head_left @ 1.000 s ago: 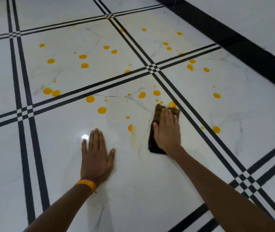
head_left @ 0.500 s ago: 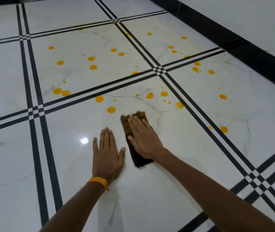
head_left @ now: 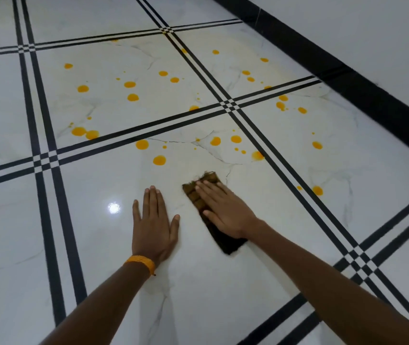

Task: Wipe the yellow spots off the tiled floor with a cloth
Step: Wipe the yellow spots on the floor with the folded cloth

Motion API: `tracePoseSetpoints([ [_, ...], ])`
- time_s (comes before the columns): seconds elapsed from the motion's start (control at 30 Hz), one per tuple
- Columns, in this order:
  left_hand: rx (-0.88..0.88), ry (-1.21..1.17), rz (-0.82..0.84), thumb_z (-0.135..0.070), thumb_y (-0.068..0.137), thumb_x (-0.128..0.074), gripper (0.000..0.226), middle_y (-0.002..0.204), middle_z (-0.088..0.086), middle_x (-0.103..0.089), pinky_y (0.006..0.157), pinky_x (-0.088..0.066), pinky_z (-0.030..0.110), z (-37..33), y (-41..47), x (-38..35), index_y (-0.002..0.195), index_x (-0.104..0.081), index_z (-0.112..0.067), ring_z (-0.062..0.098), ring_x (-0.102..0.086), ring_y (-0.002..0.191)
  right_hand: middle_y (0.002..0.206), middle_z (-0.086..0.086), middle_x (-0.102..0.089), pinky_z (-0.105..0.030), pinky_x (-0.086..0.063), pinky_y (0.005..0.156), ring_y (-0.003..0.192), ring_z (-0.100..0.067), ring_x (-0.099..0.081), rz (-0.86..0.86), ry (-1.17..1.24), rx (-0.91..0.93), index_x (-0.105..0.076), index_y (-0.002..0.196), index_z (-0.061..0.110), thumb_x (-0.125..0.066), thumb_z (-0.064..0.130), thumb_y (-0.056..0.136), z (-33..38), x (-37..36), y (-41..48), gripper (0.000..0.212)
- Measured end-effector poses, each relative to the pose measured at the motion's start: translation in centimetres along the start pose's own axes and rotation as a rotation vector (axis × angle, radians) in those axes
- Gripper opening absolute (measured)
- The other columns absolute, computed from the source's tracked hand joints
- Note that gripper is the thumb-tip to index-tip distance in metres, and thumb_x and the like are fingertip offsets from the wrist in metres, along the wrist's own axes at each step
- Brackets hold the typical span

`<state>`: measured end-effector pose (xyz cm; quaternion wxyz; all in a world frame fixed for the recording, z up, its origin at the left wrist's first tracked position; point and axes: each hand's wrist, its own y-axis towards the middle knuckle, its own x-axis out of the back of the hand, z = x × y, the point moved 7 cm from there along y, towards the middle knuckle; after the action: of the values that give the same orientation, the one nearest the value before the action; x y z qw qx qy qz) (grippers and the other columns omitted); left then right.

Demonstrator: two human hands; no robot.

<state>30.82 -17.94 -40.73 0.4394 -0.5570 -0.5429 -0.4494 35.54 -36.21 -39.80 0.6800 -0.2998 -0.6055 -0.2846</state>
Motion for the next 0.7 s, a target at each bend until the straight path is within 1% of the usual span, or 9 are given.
tracePoseSetpoints([
  [0.13,-0.001,0.015,-0.014,-0.053,0.097,-0.015,0.081,0.164,0.02,-0.013,0.123,-0.009,0.055,0.5,0.0,-0.1,0.156,-0.013,0.003,0.032,-0.01,0.153,0.168,-0.008,-0.019,-0.046,-0.013,0.126,0.156,-0.022,-0.014,-0.096,0.059,-0.354,-0.019,0.16,0.007,-0.016,0.045,0.101,-1.7,0.7,3.9,0.07],
  [0.17,0.0,0.017,-0.001,-0.053,0.097,-0.015,0.081,0.164,0.021,-0.013,0.123,-0.009,0.055,0.5,-0.3,-0.3,0.156,-0.013,0.003,0.032,-0.01,0.153,0.168,-0.008,-0.019,-0.046,-0.012,0.126,0.156,-0.023,-0.014,-0.101,0.088,-0.367,-0.019,0.16,0.007,-0.018,0.045,0.101,-0.5,0.3,4.2,0.07],
  [0.23,0.014,0.032,-0.037,-0.051,0.098,-0.016,0.08,0.163,0.022,-0.015,0.123,-0.009,0.056,0.8,-0.4,-0.2,0.155,-0.016,0.005,0.034,-0.012,0.153,0.168,-0.007,-0.017,-0.044,-0.009,0.126,0.156,-0.021,-0.011,-0.082,0.051,-0.227,-0.018,0.16,0.008,-0.022,0.044,0.104,2.1,-0.8,2.7,0.067],
  [0.3,-0.042,0.074,-0.045,-0.05,0.099,-0.016,0.078,0.163,0.023,-0.016,0.122,-0.006,0.056,-0.2,0.0,0.1,0.153,-0.019,0.006,0.035,-0.013,0.152,0.169,-0.004,-0.015,-0.041,-0.006,0.127,0.156,-0.018,-0.01,-0.082,0.036,-0.133,-0.016,0.161,0.01,-0.025,0.043,0.105,1.7,-0.8,-1.7,0.065],
  [0.37,-0.122,0.05,-0.036,-0.051,0.099,-0.014,0.079,0.164,0.021,-0.012,0.124,-0.003,0.051,-1.9,0.1,0.2,0.154,-0.018,0.005,0.032,-0.009,0.153,0.168,-0.004,-0.016,-0.039,-0.006,0.127,0.156,-0.018,-0.011,-0.087,0.038,-0.16,-0.017,0.161,0.01,-0.028,0.043,0.105,-0.8,-0.6,-6.9,0.065],
  [0.47,-0.19,-0.072,-0.001,-0.054,0.098,-0.011,0.081,0.165,0.018,-0.011,0.125,-0.006,0.047,-5.2,0.7,-0.4,0.155,-0.016,0.003,0.028,-0.006,0.154,0.168,-0.005,-0.013,-0.038,-0.006,0.127,0.156,-0.019,-0.011,-0.103,0.066,-0.438,-0.014,0.16,0.009,-0.019,0.047,0.104,-7.8,-0.6,-13.6,0.069],
  [0.57,-0.184,-0.139,0.017,-0.059,0.094,-0.01,0.087,0.165,0.018,-0.011,0.125,-0.005,0.044,-9.3,2.7,-1.2,0.155,-0.015,0.003,0.028,-0.005,0.154,0.168,-0.009,-0.012,-0.041,-0.006,0.128,0.156,-0.022,-0.01,-0.153,0.078,-0.744,-0.01,0.16,0.006,-0.007,0.051,0.101,-11.9,-0.7,-15.9,0.074],
  [0.63,-0.172,-0.148,0.026,-0.061,0.092,-0.009,0.09,0.165,0.019,-0.011,0.125,-0.004,0.045,-11.6,4.8,-1.3,0.155,-0.015,0.003,0.03,-0.006,0.154,0.168,-0.01,-0.011,-0.044,-0.008,0.127,0.156,-0.023,-0.009,-0.136,0.07,-0.735,-0.011,0.16,0.004,-0.008,0.05,0.102,-11.9,-1.0,-16.2,0.074],
  [0.7,-0.2,-0.105,0.0,-0.062,0.092,-0.01,0.092,0.163,0.021,-0.016,0.125,-0.007,0.048,-12.8,7.6,-0.9,0.154,-0.018,0.005,0.033,-0.011,0.153,0.169,-0.005,-0.005,-0.044,-0.01,0.127,0.157,-0.018,-0.004,-0.075,0.049,-0.537,-0.008,0.161,0.008,-0.011,0.051,0.103,-12.0,-0.8,-17.1,0.072],
])
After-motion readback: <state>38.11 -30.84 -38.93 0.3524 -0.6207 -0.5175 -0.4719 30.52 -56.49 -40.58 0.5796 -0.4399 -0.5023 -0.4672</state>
